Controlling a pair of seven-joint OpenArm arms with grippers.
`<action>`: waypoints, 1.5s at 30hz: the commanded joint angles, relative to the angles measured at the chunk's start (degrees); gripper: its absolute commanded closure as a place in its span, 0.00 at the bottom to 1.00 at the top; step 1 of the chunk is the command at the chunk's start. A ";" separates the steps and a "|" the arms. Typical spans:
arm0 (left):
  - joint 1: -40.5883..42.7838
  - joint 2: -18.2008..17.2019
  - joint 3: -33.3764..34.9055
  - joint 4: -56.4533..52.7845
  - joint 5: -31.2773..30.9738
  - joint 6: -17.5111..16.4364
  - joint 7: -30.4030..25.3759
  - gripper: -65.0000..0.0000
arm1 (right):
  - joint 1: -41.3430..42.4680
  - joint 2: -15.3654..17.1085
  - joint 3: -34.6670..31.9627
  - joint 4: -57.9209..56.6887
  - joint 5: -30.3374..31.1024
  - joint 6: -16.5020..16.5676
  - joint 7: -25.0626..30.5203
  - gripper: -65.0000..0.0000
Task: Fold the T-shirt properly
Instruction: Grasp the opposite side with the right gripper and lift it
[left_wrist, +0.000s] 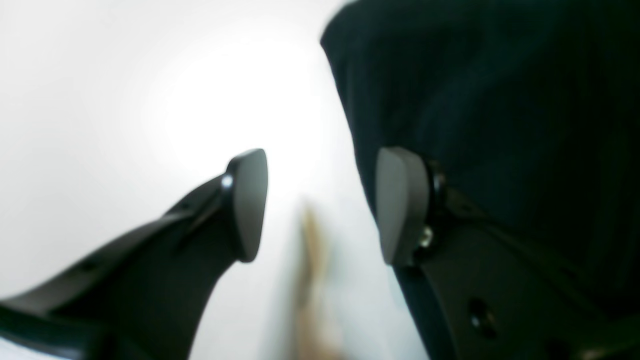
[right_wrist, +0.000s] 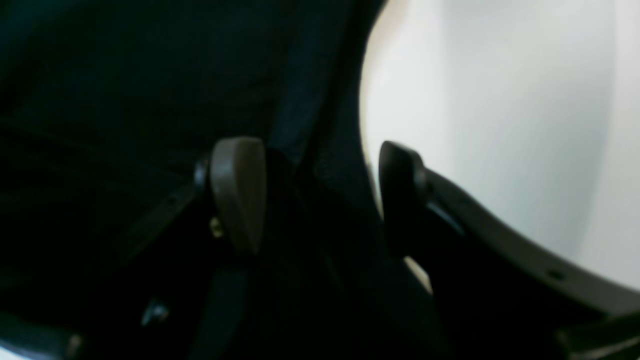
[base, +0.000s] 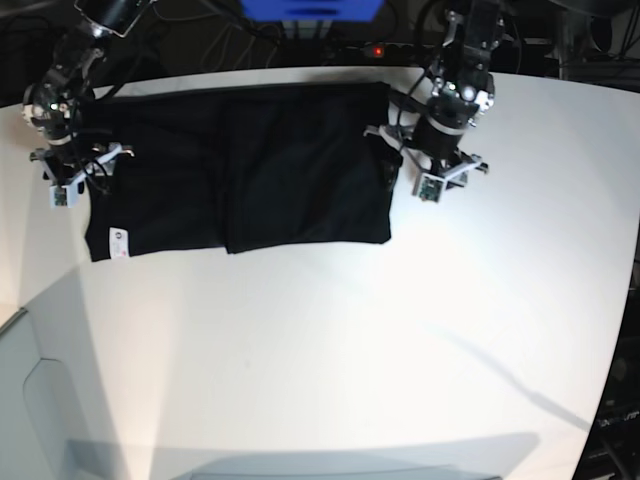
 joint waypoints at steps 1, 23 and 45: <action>-0.83 0.06 0.07 -0.46 -0.13 0.13 -1.10 0.49 | -0.06 0.28 -0.26 -0.91 -2.00 0.93 -2.60 0.44; -2.86 2.17 -4.42 -5.03 -0.13 0.13 -1.10 0.49 | -0.42 -0.08 0.18 4.10 -1.65 0.93 -2.51 1.00; -6.11 2.17 -4.59 -5.56 -0.13 0.13 -0.57 0.49 | -9.56 -12.74 -24.26 30.03 -1.65 0.93 -2.51 1.00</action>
